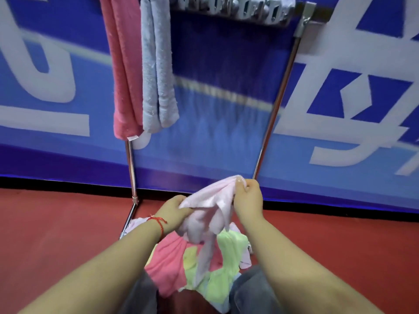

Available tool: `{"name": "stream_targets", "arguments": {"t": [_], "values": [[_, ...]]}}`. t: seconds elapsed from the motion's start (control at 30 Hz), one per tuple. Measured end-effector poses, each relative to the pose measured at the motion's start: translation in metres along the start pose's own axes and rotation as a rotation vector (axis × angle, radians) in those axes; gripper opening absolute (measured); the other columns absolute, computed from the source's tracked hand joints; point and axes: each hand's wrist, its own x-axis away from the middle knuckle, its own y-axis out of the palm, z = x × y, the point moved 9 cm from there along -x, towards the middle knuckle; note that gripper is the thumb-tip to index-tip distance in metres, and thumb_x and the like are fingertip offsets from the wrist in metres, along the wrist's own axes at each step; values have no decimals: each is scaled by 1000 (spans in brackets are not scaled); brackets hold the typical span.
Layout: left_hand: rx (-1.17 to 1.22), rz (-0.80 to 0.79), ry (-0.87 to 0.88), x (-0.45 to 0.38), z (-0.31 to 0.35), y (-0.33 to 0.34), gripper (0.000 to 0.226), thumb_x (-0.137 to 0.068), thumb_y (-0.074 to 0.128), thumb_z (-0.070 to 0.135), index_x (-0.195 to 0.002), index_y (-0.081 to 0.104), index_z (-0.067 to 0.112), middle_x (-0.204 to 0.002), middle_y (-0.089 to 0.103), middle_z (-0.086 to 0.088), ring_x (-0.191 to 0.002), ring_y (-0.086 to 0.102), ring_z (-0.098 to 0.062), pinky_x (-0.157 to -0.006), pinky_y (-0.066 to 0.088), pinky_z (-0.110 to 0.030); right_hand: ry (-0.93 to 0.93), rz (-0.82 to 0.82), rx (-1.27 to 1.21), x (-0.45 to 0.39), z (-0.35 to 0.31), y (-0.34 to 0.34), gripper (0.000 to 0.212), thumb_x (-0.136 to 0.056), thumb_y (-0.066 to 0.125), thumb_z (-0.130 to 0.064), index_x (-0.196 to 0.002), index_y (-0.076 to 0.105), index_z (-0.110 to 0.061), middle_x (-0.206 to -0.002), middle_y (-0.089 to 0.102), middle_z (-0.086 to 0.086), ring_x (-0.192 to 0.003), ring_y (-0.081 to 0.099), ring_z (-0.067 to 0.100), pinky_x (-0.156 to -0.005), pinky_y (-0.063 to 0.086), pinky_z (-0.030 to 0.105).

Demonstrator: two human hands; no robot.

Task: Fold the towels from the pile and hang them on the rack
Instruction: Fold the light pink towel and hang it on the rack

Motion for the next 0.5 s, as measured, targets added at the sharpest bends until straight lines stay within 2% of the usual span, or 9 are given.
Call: {"name": "stream_targets", "arguments": {"t": [0.07, 0.1, 0.17, 0.23, 0.3, 0.37, 0.4, 0.47, 0.5], "values": [[168, 90, 16, 22, 11, -10, 50, -59, 65, 42, -96, 63, 9, -95, 70, -11, -95, 66, -27, -81, 52, -40, 43, -13, -29, 7, 7, -2, 17, -94, 46, -22, -95, 53, -7, -83, 63, 6, -80, 60, 27, -73, 47, 34], [213, 109, 24, 30, 15, -12, 46, -62, 64, 43, -94, 64, 10, -94, 70, -10, -94, 65, -27, -82, 51, -41, 88, -35, -66, 14, 12, 1, 14, -91, 47, -19, -98, 54, -10, -87, 66, 8, -85, 64, 31, -78, 51, 40], [229, 109, 41, 47, 26, -15, 14, -84, 61, 31, -82, 63, 17, -84, 68, -1, -85, 64, -22, -76, 51, -30, 169, -103, -193, 34, 15, 10, 24, -87, 51, -11, -111, 51, -14, -102, 66, 12, -99, 63, 32, -92, 49, 46], [252, 119, 32, 60, 29, -17, 19, -92, 53, 22, -75, 62, 22, -73, 64, 7, -77, 60, -15, -65, 47, -16, 169, -197, -311, 58, 8, 22, 39, -87, 55, -5, -124, 46, -14, -114, 61, 12, -109, 59, 26, -100, 45, 44], [246, 139, 33, 70, 24, -16, 23, -91, 54, 28, -77, 68, 16, -73, 67, 6, -73, 58, -10, -62, 45, -11, 129, -345, -372, 86, -4, 37, 39, -87, 59, -7, -123, 48, -18, -112, 63, 4, -106, 60, 16, -98, 47, 33], [249, 97, 46, 80, 23, -10, 34, -81, 58, 41, -84, 72, 10, -81, 72, 0, -76, 57, -9, -74, 47, -20, 75, -489, -374, 115, -14, 51, 32, -87, 61, -7, -115, 54, -21, -102, 65, -5, -95, 62, 4, -84, 49, 17], [271, 91, 42, 83, 21, -9, 34, -77, 60, 41, -83, 73, 11, -82, 73, -2, -77, 58, -8, -77, 48, -25, 43, -522, -350, 124, -14, 54, 27, -87, 61, -7, -109, 57, -22, -99, 66, -7, -91, 62, 1, -79, 48, 13], [314, 120, 34, 87, 18, -14, 18, -81, 65, 26, -71, 72, 13, -71, 71, 2, -70, 58, -6, -73, 48, -24, -16, -543, -278, 135, -11, 55, 15, -87, 64, -13, -95, 62, -25, -95, 69, -6, -89, 64, 5, -78, 50, 15], [324, 148, 30, 89, 15, -19, 19, -82, 67, 20, -65, 69, 14, -64, 67, 5, -65, 56, -4, -67, 47, -20, -36, -565, -219, 137, -10, 54, 8, -87, 64, -19, -90, 64, -26, -93, 70, -4, -89, 65, 9, -79, 53, 23]]}}
